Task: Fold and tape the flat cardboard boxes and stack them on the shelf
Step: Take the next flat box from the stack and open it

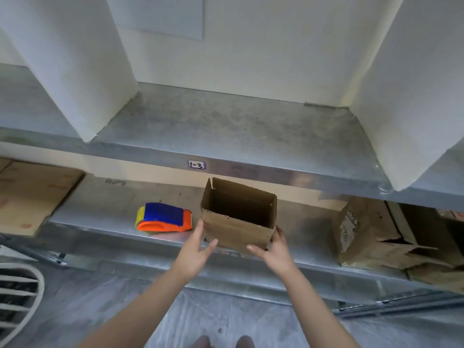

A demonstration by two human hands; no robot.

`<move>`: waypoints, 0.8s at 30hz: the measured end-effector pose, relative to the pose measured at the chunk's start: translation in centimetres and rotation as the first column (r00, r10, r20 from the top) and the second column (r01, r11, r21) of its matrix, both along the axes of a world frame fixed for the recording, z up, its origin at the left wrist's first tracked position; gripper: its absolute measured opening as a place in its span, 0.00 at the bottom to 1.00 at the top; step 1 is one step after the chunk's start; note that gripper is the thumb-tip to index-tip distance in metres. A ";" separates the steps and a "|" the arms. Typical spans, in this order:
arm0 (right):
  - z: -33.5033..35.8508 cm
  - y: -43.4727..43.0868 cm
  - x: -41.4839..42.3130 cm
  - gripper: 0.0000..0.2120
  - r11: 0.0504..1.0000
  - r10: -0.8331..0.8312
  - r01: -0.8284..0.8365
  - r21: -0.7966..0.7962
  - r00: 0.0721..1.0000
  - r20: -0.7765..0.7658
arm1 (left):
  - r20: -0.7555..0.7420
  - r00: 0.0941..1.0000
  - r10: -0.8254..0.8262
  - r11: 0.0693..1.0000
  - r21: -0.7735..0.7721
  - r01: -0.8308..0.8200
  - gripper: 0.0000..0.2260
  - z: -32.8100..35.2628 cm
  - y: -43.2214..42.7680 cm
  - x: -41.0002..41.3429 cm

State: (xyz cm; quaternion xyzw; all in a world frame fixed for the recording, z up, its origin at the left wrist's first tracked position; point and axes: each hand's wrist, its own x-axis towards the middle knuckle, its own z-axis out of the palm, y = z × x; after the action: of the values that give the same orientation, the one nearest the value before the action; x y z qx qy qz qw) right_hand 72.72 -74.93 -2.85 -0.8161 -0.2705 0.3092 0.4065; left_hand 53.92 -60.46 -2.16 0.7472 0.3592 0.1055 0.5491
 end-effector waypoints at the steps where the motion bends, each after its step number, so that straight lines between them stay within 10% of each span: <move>1: 0.2 0.0 0.0 0.46 0.999 -0.033 0.033 0.035 0.999 0.000 | -0.016 1.000 0.018 0.998 0.064 -0.017 0.35 0.3 0.3 0.1; 11: 2.4 -1.0 -0.5 0.37 0.963 -0.102 0.057 0.263 0.982 0.159 | -0.076 0.970 -0.232 0.895 0.373 0.243 0.21 2.7 4.1 1.2; 18: 3.3 0.8 -1.4 0.24 0.953 -0.182 0.178 0.244 0.983 -0.004 | 0.025 0.997 -0.076 0.949 0.308 0.064 0.22 3.5 5.3 0.8; 24: 4.7 3.3 0.9 0.46 0.971 -0.192 0.192 0.139 0.981 -0.016 | -0.026 0.999 -0.047 0.996 0.078 0.048 0.42 4.8 8.8 3.1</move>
State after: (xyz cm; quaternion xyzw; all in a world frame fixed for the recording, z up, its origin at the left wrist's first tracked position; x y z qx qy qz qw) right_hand 73.66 -71.58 1.89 -0.8075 -0.2110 0.2496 0.4910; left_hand 57.07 -51.70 2.65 0.7777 0.3434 0.0975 0.5174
